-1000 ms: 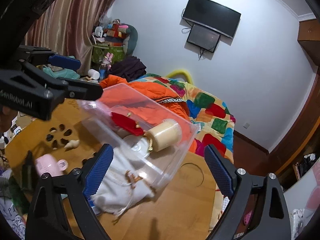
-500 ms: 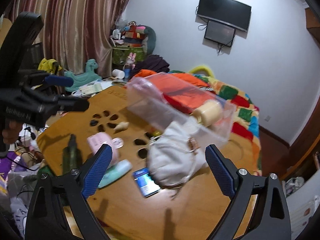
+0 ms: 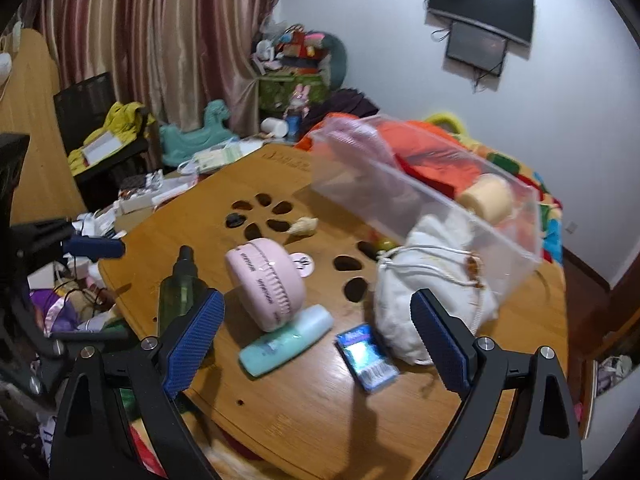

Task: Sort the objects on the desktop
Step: 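Grasp the green spray bottle with left gripper while right grasps pink round device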

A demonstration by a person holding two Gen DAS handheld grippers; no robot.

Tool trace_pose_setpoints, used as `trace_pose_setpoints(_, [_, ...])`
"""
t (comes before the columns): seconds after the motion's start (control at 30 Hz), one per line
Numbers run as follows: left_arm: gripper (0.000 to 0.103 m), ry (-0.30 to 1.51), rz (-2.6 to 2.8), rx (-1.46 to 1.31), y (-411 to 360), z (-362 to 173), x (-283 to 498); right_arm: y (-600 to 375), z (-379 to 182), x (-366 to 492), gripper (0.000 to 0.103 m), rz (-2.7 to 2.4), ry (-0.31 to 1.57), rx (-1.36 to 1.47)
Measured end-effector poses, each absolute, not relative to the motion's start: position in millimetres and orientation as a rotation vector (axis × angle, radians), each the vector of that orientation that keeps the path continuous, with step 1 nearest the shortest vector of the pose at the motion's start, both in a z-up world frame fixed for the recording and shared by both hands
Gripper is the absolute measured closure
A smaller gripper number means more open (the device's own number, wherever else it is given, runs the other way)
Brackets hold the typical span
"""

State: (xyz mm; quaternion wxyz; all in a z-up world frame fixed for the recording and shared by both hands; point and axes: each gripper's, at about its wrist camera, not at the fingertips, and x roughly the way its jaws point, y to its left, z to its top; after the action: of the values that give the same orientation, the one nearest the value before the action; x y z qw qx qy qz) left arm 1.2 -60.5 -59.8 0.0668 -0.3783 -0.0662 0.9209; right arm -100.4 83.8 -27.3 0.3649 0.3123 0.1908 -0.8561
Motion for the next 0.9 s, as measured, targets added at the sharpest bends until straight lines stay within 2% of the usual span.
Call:
trace_pose_setpoints(0.37, [0.008, -0.101, 2.791, -1.214, -47.5, -80.1, -28.5, 48.0, -53.9, -116.7, 0.01, -2.119, 0.537, 0.884])
trace_pose_setpoints(0.53, [0.008, -0.064, 2.795, -1.207, -46.5, -83.6, -34.5, 39.9, -58.6, -120.7, 0.014, -2.115, 0.552, 0.893])
trace_pose_setpoints(0.77, [0.009, -0.034, 2.847, -1.17, -47.7, -84.6, -38.7, 34.3, -64.5, -126.3, 0.046, -2.092, 0.536, 0.923])
trace_pose_setpoints(0.9, [0.023, -0.044, 2.863, -1.16, -51.9, -84.1, -40.9, 36.0, -63.5, -125.7, 0.048, -2.104, 0.524, 0.917])
